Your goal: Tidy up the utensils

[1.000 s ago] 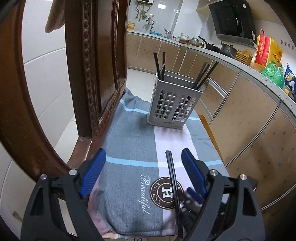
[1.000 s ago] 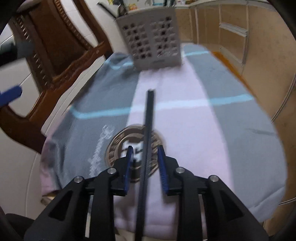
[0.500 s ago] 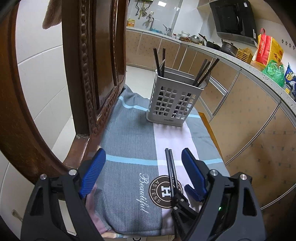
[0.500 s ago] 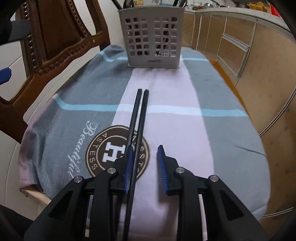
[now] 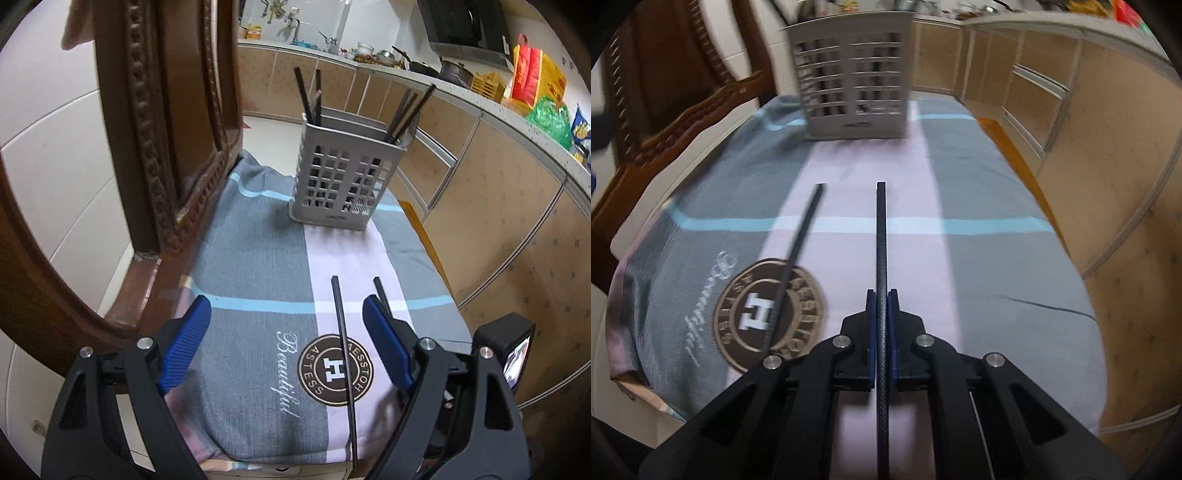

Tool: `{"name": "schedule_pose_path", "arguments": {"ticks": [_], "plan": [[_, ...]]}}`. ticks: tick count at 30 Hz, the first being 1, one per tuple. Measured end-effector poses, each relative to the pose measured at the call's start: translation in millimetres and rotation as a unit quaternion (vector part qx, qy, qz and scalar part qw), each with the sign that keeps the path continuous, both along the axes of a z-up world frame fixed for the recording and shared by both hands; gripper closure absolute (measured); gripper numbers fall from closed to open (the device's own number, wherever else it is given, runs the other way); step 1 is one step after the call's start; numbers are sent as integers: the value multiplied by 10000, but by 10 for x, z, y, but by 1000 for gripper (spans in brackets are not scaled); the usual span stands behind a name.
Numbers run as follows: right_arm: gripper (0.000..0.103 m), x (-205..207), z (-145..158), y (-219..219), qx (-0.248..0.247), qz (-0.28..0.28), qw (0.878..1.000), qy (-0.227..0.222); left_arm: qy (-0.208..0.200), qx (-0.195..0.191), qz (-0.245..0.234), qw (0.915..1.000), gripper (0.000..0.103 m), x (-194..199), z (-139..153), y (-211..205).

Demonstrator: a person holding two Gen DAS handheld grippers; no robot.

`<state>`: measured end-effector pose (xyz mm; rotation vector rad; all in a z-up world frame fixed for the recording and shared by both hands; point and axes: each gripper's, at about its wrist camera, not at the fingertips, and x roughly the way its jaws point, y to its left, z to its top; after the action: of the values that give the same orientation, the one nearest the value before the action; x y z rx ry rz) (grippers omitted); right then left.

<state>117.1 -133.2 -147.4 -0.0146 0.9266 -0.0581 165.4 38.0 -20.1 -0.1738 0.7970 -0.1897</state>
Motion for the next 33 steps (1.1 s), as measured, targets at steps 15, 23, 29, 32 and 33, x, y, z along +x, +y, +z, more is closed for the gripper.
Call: {"name": "schedule_pose_path", "arguments": {"ticks": [15, 23, 29, 32, 33], "plan": [[72, -256, 969, -296, 628, 696, 9927, -759, 98, 314, -282, 9991, 19, -29, -128, -328], [72, -153, 765, -336, 850, 631, 9935, -414, 252, 466, -409, 9978, 19, 21, -241, -548], [72, -132, 774, -383, 824, 645, 9937, -405, 353, 478, -393, 9975, 19, 102, -271, -587], [72, -3, 783, -393, 760, 647, 9942, -396, 583, 559, -403, 9959, 21, 295, -373, -635], [72, 79, 775, -388, 731, 646, 9945, -371, 639, 624, -389, 9952, 25, 369, -405, -664]]}}
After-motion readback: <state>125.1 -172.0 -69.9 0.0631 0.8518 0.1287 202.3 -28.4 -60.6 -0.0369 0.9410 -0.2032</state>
